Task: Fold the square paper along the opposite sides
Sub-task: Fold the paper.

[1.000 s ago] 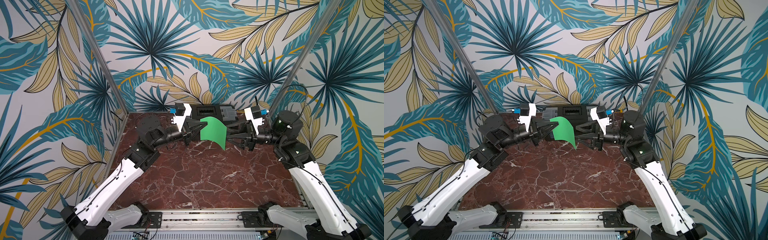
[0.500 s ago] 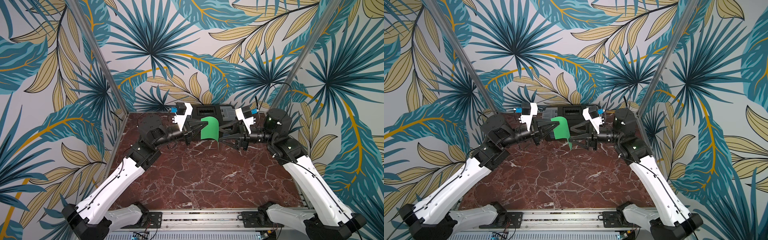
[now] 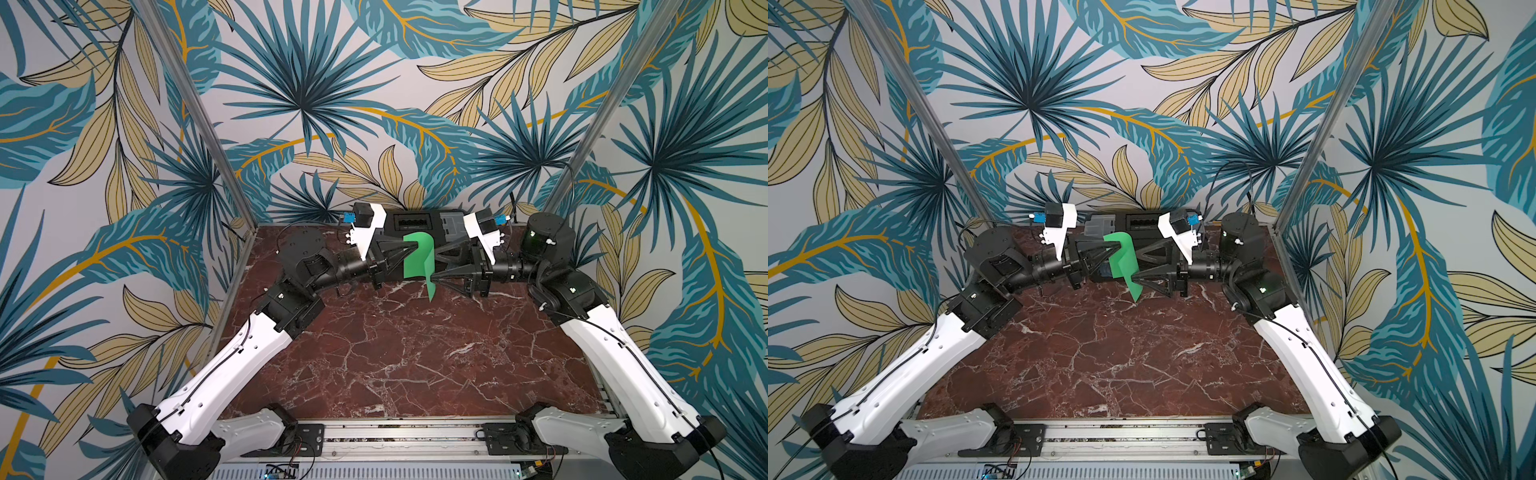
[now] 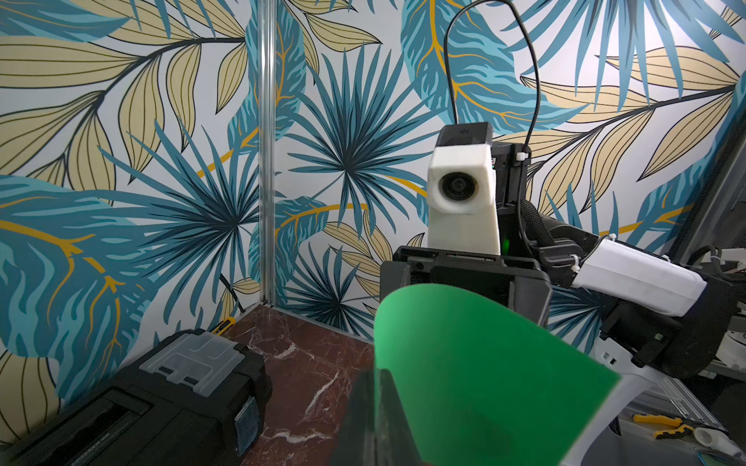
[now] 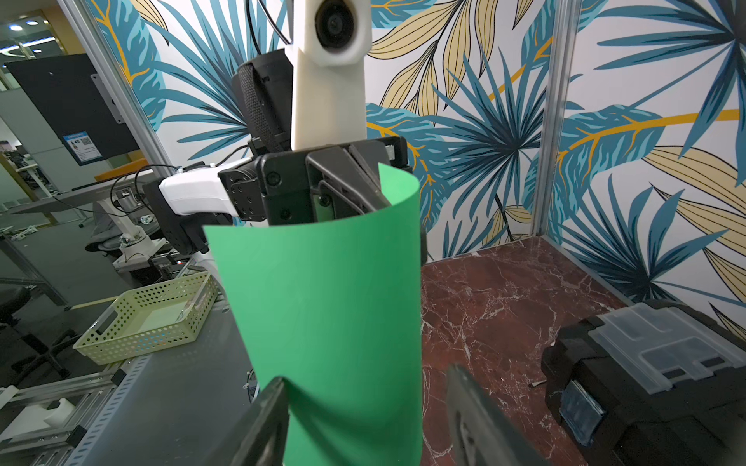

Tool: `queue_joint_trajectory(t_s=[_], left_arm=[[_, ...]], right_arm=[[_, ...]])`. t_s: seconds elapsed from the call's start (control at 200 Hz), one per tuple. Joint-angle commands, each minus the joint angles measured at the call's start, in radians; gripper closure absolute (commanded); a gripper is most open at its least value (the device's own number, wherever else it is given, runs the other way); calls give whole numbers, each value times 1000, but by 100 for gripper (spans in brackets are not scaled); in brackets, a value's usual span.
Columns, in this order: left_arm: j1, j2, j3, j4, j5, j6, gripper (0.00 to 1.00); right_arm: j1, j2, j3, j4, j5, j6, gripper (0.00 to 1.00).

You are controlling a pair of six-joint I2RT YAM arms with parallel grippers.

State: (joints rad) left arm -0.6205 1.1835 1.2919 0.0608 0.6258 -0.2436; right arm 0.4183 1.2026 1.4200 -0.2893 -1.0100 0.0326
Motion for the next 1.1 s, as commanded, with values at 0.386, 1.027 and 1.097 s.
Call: queue_joint_trajectory(t_s=[0.386, 1.027, 1.097], left_arm=[[-1, 1, -19, 54, 39, -53, 100], [-1, -1, -34, 58, 34, -52, 100], [-1, 1, -31, 60, 33, -53, 100]], right_arm=[[31, 46, 31, 15, 32, -32, 48], [34, 53, 27, 100, 42, 9, 57], [37, 57, 28, 97, 41, 7, 57]])
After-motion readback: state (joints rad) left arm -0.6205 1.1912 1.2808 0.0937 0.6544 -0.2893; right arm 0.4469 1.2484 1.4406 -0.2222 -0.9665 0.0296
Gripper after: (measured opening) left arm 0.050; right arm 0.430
